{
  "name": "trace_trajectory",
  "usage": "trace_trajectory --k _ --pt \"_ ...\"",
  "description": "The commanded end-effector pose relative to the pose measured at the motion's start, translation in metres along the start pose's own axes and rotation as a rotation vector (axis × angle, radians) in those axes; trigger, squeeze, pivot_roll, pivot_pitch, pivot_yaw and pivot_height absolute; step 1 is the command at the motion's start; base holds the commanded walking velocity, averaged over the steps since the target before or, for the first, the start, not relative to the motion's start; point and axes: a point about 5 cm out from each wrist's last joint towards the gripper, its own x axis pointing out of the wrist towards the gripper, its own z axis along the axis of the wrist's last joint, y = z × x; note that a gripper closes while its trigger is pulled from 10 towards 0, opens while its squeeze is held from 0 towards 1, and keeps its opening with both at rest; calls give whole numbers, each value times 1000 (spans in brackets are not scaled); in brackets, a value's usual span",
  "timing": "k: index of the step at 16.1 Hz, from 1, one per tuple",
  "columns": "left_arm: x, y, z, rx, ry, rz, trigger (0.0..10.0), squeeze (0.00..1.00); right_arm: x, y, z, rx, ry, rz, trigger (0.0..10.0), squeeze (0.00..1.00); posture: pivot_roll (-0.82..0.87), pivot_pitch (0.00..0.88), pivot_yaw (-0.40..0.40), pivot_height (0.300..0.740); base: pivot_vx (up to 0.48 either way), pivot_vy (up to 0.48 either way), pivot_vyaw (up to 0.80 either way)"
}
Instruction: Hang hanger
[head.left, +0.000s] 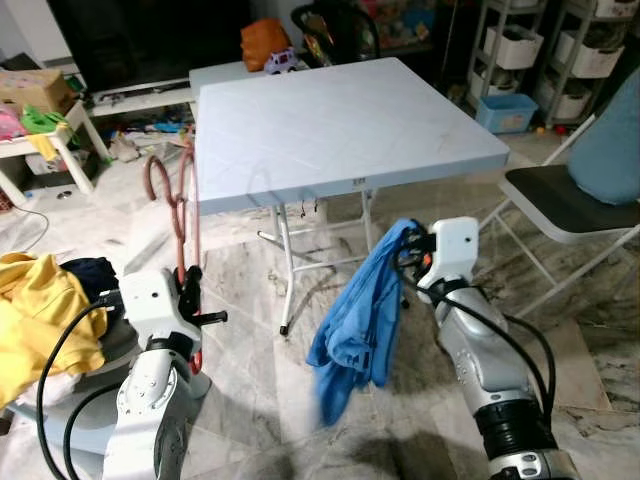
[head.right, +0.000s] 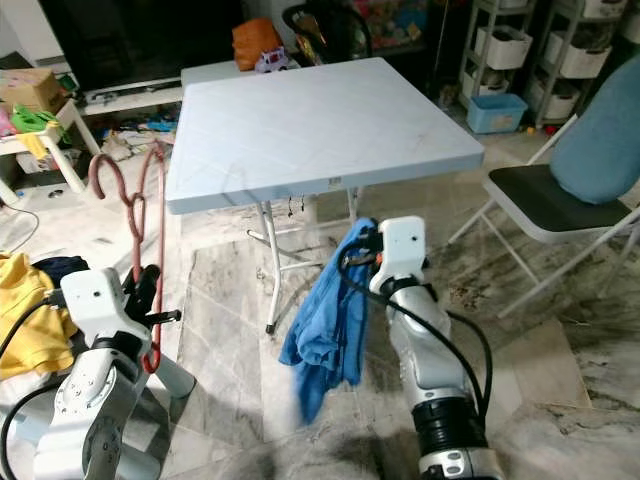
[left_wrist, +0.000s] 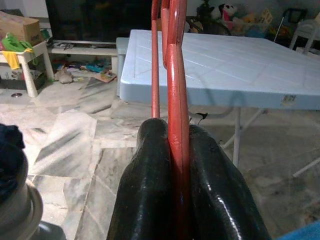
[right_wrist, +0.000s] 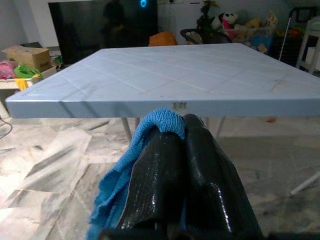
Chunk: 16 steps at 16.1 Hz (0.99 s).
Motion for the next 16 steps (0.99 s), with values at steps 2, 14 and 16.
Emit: trace_trajectory --k 2,14,16 --pt "0 1 11 6 -42 -2 10000 0 6 5 21 -9 -79 16 10000 0 -10 0 90 740 399 0 0" --pt "5 -4 23 30 -80 -36 10000 0 4 14 28 -73 -111 55 10000 0 -16 0 92 740 434 0 0" --pt "5 -3 21 32 -73 -33 10000 0 3 14 25 -73 -105 53 10000 0 -16 0 92 740 426 0 0"
